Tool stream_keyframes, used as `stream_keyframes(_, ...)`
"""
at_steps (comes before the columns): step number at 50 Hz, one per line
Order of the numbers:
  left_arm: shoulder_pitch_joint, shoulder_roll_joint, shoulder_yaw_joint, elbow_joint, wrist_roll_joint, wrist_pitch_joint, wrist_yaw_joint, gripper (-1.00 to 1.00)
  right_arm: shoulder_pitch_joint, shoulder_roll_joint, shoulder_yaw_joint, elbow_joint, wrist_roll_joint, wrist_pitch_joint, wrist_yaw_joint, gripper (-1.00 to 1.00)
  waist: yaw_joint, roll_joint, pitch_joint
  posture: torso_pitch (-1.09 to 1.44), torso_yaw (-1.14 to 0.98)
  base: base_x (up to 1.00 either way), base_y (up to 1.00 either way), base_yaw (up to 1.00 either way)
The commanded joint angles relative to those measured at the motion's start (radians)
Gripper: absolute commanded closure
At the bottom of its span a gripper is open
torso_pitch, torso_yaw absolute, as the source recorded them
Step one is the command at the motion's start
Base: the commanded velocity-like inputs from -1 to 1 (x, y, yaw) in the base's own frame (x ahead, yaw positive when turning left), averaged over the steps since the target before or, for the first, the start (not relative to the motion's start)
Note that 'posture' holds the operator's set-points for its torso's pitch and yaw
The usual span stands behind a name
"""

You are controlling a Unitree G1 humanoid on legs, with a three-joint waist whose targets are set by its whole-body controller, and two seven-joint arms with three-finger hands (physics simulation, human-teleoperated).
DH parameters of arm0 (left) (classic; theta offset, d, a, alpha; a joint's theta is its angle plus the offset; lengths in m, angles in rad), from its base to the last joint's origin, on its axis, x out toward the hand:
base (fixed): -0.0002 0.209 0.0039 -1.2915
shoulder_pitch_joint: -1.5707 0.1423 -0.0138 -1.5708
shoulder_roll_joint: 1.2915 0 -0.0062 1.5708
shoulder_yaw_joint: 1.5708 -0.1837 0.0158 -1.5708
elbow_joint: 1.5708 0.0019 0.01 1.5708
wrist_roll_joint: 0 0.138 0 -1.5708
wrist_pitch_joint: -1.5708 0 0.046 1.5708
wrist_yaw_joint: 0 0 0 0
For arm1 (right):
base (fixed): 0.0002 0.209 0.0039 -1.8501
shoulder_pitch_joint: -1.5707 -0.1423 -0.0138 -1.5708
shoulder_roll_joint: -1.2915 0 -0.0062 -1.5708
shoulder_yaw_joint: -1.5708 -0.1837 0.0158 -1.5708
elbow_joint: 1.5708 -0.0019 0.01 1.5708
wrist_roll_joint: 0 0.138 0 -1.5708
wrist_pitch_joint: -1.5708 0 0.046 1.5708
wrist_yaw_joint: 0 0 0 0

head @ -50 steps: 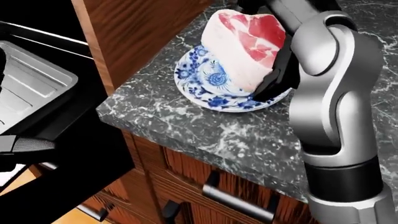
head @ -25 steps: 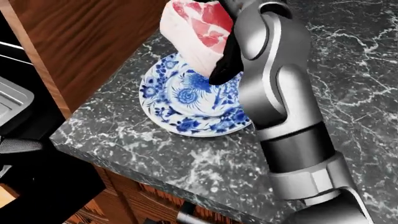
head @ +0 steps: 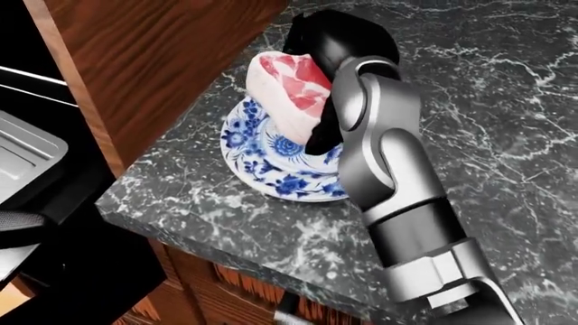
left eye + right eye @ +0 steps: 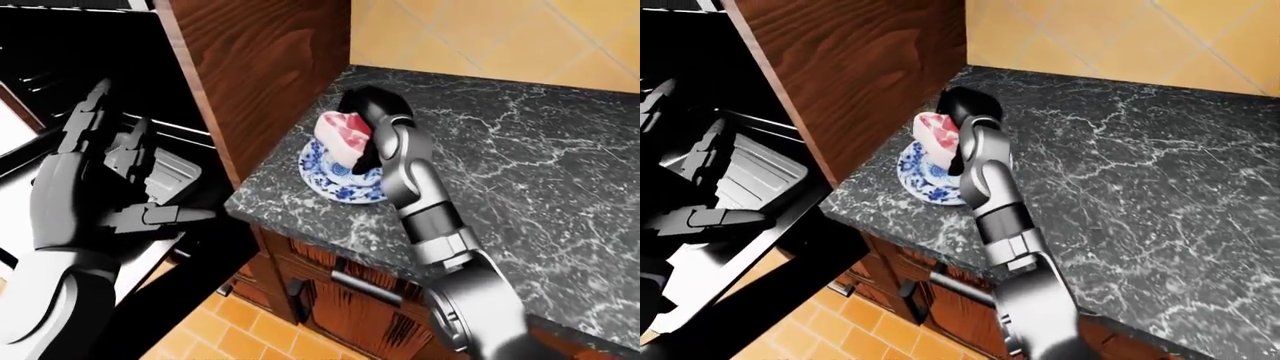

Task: Pick the steak from the oven and place it on the plate on the counter.

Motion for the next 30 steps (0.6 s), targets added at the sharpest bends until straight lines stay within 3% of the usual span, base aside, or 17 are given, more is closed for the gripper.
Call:
stream_keyframes(1, -0.019, 0.013, 0.009, -0.016, 0.002, -0.032, 0.001, -1.00, -0.045, -0.009, -0.004, -0.042, 0.002, -0.019, -0.037, 0.35, -0.001, 0.005, -0.026, 0.00, 0.00, 0.00, 0.00, 0.00)
stream_keyframes(5, -0.021, 0.014, 0.006, -0.008, 0.007, -0.038, -0.002, -1.00, -0.038, -0.012, 0.001, -0.031, 0.003, -0.021, -0.031, -0.08, 0.000, 0.006, -0.024, 0.00, 0.00, 0.00, 0.00, 0.00)
stream_keyframes(9, -0.021, 0.014, 0.002, -0.013, 0.007, -0.036, 0.001, -1.00, -0.033, -0.010, 0.003, -0.025, 0.004, -0.024, -0.026, -0.31, 0.000, 0.007, -0.024, 0.00, 0.00, 0.00, 0.00, 0.00)
stream_keyframes(15, -0.011, 0.007, -0.006, -0.005, 0.023, -0.055, -0.009, -1.00, -0.020, -0.009, 0.006, -0.036, -0.003, -0.026, -0.007, -0.33, 0.001, 0.008, -0.026, 0.00, 0.00, 0.00, 0.00, 0.00)
stream_keyframes(24, -0.027, 0.006, -0.003, -0.017, 0.015, -0.035, 0.003, -1.00, -0.006, -0.020, 0.003, -0.182, -0.037, 0.000, 0.117, -0.84, 0.006, 0.004, -0.027, 0.00, 0.00, 0.00, 0.00, 0.00)
stream_keyframes(30, -0.025, 0.007, -0.004, -0.015, 0.013, -0.038, 0.006, -1.00, -0.008, -0.028, -0.004, -0.326, -0.073, 0.029, 0.237, -0.86, 0.005, 0.003, -0.028, 0.00, 0.00, 0.00, 0.00, 0.00)
